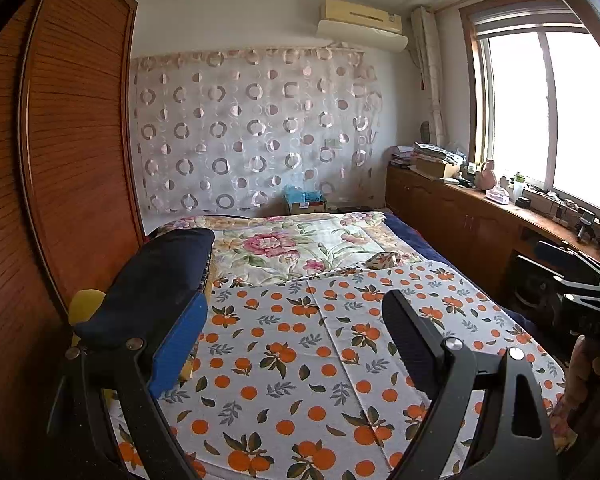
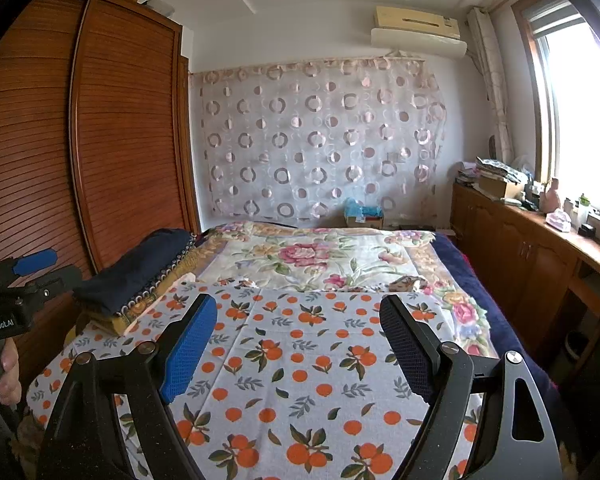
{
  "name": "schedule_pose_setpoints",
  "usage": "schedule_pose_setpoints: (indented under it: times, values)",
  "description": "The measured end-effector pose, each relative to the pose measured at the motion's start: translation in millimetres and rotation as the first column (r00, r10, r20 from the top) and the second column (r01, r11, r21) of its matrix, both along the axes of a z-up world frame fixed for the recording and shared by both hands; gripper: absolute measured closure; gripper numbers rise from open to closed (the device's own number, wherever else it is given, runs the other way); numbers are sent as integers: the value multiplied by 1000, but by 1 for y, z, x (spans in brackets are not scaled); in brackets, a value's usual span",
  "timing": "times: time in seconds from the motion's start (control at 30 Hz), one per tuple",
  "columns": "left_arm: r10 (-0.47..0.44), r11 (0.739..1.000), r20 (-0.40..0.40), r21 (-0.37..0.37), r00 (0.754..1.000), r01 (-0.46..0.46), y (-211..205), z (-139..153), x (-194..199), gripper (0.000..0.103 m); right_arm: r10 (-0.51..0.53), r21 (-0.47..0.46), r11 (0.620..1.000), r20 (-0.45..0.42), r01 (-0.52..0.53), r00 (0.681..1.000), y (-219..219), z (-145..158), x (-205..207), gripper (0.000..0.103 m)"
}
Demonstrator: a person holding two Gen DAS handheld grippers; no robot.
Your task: Fold small clothes
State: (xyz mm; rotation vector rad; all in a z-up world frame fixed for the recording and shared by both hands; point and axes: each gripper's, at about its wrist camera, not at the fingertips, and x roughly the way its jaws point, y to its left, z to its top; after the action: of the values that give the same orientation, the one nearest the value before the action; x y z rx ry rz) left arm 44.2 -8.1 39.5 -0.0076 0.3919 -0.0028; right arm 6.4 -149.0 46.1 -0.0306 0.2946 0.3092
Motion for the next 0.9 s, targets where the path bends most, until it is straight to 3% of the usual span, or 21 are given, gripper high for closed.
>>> schedule_pose_setpoints:
  times: [0.9]
  values:
    - [1,1000,4,2,1000,-1,3,0,0,13,2,3,1000,-6,-2,1000,-9,-2,1,18]
